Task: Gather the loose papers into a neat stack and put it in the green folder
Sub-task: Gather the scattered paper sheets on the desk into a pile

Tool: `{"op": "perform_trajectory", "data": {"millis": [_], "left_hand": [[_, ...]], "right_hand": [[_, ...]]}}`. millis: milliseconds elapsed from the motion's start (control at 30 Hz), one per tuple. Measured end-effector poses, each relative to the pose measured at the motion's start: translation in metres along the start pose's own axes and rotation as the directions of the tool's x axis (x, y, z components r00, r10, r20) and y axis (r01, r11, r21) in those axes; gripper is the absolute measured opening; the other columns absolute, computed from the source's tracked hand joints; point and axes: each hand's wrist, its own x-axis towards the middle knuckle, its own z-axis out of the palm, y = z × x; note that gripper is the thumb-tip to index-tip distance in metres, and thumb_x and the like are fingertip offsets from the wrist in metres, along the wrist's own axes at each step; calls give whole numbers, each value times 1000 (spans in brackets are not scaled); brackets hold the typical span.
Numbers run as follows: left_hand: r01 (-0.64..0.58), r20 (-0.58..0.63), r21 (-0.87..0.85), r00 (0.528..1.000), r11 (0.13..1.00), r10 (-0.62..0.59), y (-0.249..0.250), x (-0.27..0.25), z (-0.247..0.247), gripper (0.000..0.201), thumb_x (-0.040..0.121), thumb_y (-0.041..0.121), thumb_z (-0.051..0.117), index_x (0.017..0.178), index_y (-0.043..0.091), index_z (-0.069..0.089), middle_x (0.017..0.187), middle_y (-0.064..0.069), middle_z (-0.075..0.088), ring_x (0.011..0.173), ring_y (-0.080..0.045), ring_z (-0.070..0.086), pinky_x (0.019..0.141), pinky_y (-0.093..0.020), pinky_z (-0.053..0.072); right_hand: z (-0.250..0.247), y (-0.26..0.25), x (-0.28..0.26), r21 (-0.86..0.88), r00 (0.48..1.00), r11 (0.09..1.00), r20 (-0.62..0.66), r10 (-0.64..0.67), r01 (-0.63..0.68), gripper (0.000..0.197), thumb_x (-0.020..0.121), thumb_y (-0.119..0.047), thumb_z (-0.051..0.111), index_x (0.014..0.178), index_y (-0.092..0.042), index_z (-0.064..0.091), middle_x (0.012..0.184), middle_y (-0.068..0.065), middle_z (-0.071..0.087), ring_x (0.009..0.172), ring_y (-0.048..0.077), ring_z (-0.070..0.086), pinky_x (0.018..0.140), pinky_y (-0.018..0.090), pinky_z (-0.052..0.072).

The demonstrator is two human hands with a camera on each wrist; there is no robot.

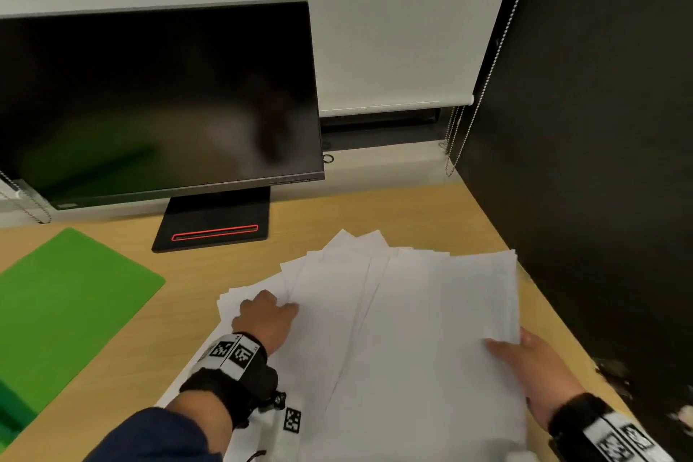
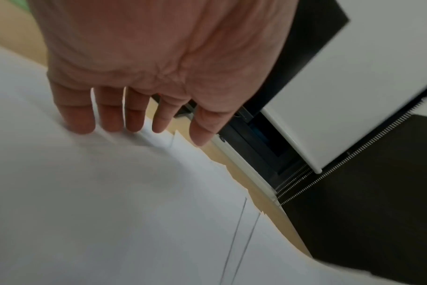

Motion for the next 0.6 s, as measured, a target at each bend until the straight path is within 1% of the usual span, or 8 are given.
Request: {"op": "perform_trajectory", "data": {"millis": [67,133,233,300,367,400,500,600], "left_hand": [[30,27,-91,999,995,-28,0,6,3,74,76,51,60,133,4,54,132,-18,57,117,-38,60,92,-41,53],[51,69,-210,997,976,-37,-3,11,9,72,63,51,65,112,-2,62,103,-20,67,98,-42,69,79,-45,60],[74,148,-322,989,944,-27,9,-4,10,33,77,37,68,78,7,57,69,-8,58,65,-31,59,61,-32,47],[108,187,-374,982,921,-40,13,-9,11,27,87,31,69,84,5,59,77,-10,61,71,-29,60,66,-31,48],[175,234,-457,970,872,-72,11,-9,12,42,83,33,74,103,-3,64,98,-17,68,93,-35,66,84,-38,55],[222,280,-506,956,833,-85,11,-10,11,47,82,31,76,108,-6,65,103,-20,70,95,-37,67,86,-41,56],[277,361,-568,930,775,-67,11,-18,7,29,90,18,71,107,-5,68,105,-26,73,85,-36,68,75,-41,56],[306,431,-575,902,759,-37,11,-24,11,34,88,16,73,113,-5,66,113,-24,73,100,-38,70,89,-47,57]], "right_hand": [[12,0,5,-42,999,998,-22,-44,43,25,97,-15,60,122,-16,61,114,19,73,103,42,69,100,61,50],[19,-2,8,-51,998,997,-23,-56,55,23,98,-16,59,121,-18,61,114,17,72,103,41,68,100,60,50],[22,-4,12,-83,997,994,-11,-73,71,23,99,-15,58,121,-18,63,113,15,73,103,40,68,100,58,51],[22,-5,14,-99,997,993,-10,-73,71,27,98,-14,59,125,-17,62,112,16,73,102,40,69,98,57,53],[20,-4,15,-81,998,995,-20,-63,61,28,98,-13,59,125,-18,61,113,16,73,102,41,69,97,58,53],[18,-3,16,-64,998,997,-24,-55,53,27,98,-13,59,125,-19,61,114,17,73,103,41,69,97,59,53],[12,0,17,-24,999,999,-28,-23,22,25,98,-15,60,123,-20,61,114,16,73,103,42,69,99,61,52],[5,3,17,17,1000,1000,-26,13,-12,26,97,-17,62,122,-21,61,114,17,74,102,44,70,98,63,51]]}}
